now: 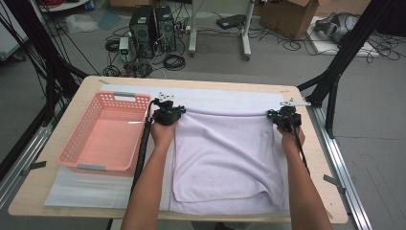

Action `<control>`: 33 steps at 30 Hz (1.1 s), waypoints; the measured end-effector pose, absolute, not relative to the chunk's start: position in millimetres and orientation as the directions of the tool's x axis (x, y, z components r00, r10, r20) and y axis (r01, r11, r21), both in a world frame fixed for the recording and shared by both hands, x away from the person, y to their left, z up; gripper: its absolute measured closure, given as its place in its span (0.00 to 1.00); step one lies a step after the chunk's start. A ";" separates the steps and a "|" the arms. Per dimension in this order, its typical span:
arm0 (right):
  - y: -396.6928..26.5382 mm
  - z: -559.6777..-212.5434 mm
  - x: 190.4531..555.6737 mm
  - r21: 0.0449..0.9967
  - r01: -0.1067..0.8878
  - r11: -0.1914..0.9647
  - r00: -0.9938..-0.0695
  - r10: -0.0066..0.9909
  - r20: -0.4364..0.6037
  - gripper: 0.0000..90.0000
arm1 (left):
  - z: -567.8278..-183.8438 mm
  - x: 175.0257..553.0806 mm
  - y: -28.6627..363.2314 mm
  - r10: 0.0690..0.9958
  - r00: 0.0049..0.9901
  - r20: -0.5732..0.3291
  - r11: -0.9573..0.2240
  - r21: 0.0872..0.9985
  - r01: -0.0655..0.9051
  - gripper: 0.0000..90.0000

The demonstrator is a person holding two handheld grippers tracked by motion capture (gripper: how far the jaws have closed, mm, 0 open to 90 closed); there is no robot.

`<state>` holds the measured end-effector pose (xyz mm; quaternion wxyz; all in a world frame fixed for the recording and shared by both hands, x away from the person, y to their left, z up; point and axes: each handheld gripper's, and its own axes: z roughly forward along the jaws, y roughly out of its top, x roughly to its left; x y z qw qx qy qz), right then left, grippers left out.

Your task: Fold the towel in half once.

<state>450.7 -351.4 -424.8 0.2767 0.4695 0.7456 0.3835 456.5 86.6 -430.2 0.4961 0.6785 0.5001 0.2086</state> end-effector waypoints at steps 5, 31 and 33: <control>-346.1 -419.1 458.6 0.840 0.485 0.244 -0.398 0.917 -0.036 0.95 | -438.2 459.2 90.4 0.881 0.413 -0.233 -0.009 0.863 0.506 0.95; -355.4 -401.9 385.6 0.817 0.515 0.261 -0.479 0.878 0.021 0.66 | -425.9 362.8 89.7 0.816 0.538 -0.209 -0.092 0.873 0.480 0.55; -355.0 -401.4 375.4 0.819 0.511 0.262 -0.486 0.874 0.023 0.66 | -428.5 354.2 90.5 0.809 0.549 -0.211 -0.102 0.869 0.485 0.55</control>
